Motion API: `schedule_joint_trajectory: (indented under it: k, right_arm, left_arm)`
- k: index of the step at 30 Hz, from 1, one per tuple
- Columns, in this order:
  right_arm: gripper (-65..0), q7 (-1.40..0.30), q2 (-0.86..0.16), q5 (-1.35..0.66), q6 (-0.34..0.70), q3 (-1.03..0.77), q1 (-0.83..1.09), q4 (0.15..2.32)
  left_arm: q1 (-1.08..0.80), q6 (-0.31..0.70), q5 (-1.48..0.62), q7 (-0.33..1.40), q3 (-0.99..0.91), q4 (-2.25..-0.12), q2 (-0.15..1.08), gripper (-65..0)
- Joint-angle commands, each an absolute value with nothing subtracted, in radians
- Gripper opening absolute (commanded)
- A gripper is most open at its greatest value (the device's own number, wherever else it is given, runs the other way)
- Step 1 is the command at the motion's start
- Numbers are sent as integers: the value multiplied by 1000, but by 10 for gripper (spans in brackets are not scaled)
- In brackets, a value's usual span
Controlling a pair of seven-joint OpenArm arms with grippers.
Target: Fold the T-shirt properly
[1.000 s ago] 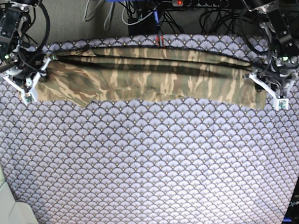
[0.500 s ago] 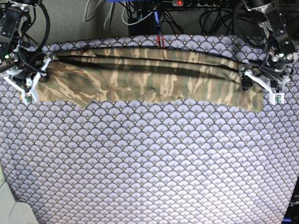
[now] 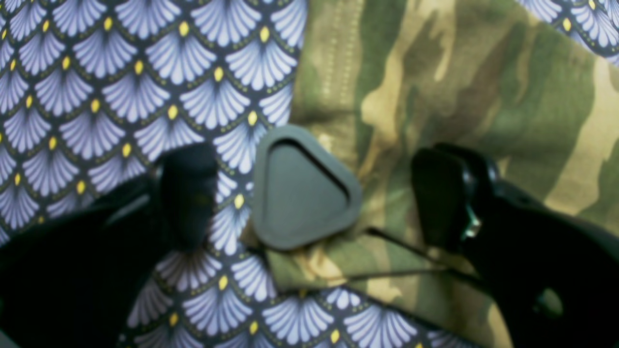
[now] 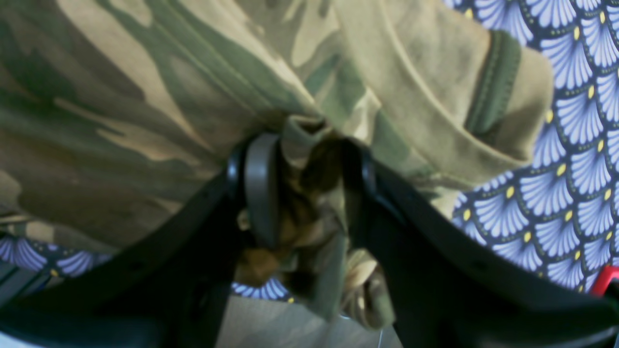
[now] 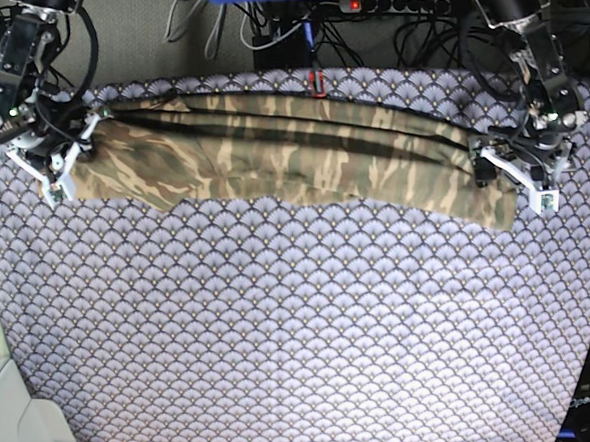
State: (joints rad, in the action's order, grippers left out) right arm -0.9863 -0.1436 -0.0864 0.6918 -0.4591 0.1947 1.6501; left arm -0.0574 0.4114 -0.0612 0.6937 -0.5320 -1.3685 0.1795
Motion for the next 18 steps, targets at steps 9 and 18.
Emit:
schedule_joint_trajectory:
  k: [9,18]
  right_arm:
    - [-425,-1026,-147,-65,698,-455,197,1643]
    - [-425,-1026,-147,-65,698,-455,196,1643]
  left_arm:
    - [-44,412,-36,720,-522,-1360,157,-52]
    - [-48,412,-38,720,-521,-1330,143,-502]
